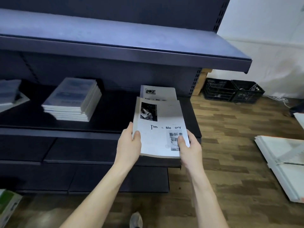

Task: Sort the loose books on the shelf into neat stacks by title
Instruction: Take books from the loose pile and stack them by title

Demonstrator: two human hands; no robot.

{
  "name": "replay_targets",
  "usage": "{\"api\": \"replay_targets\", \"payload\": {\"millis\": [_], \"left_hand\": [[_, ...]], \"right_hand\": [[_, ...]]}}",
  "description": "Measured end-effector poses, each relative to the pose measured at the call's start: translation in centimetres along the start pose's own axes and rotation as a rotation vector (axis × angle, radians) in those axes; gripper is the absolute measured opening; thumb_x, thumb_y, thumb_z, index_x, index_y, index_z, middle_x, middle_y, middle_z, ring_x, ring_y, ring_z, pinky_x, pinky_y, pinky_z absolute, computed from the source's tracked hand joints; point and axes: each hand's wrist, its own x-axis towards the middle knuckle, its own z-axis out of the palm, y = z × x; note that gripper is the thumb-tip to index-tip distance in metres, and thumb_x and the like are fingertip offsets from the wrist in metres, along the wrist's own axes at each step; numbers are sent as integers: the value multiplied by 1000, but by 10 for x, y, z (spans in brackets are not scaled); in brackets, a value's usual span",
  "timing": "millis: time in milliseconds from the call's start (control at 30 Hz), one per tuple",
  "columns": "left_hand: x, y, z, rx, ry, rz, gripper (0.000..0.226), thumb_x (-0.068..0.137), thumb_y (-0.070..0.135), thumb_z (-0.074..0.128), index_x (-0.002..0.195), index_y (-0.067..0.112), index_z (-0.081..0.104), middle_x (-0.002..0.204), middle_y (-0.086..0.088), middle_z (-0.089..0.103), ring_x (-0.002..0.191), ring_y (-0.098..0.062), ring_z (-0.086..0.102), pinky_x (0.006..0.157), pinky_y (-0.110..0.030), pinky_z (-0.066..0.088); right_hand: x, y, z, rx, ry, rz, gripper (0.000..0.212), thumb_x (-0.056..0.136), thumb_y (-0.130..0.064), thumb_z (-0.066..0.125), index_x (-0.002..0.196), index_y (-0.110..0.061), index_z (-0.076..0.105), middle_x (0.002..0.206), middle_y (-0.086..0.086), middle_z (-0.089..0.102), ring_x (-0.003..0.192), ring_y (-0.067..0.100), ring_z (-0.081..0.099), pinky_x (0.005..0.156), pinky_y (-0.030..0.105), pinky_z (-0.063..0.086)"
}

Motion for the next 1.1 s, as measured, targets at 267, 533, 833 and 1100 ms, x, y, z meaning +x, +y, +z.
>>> {"api": "replay_targets", "payload": {"millis": [267, 533, 833, 1100], "left_hand": [[51, 11, 20, 42, -1, -15, 54, 102, 23, 38, 154, 18, 24, 156, 1, 31, 123, 1, 40, 93, -17, 26], [108, 2, 35, 169, 15, -47, 46, 92, 28, 43, 133, 8, 46, 95, -20, 56, 108, -44, 53, 93, -51, 47], [146, 7, 54, 384, 30, -14, 52, 103, 18, 35, 152, 8, 23, 152, -17, 35, 139, -37, 25, 117, -44, 20], [161, -2, 60, 301, 28, 48, 53, 103, 16, 33, 154, 10, 20, 157, -10, 29, 140, -31, 34, 111, -43, 37]], "right_hand": [[58, 0, 10, -22, 17, 12, 30, 99, -24, 56, 130, -23, 59, 120, -10, 68, 111, 11, 64, 101, 38, 50], [101, -5, 20, -100, 8, -36, 37, 97, -26, 54, 134, -25, 57, 121, -11, 67, 111, 7, 61, 87, 22, 46], [137, -13, 28, -149, -101, 25, 45, 86, -31, 64, 131, -33, 58, 111, -17, 71, 98, -3, 65, 79, 16, 54], [160, -3, 41, -374, -103, -22, 54, 69, -42, 48, 120, -30, 57, 115, -6, 63, 115, 24, 49, 94, 35, 27]]}}
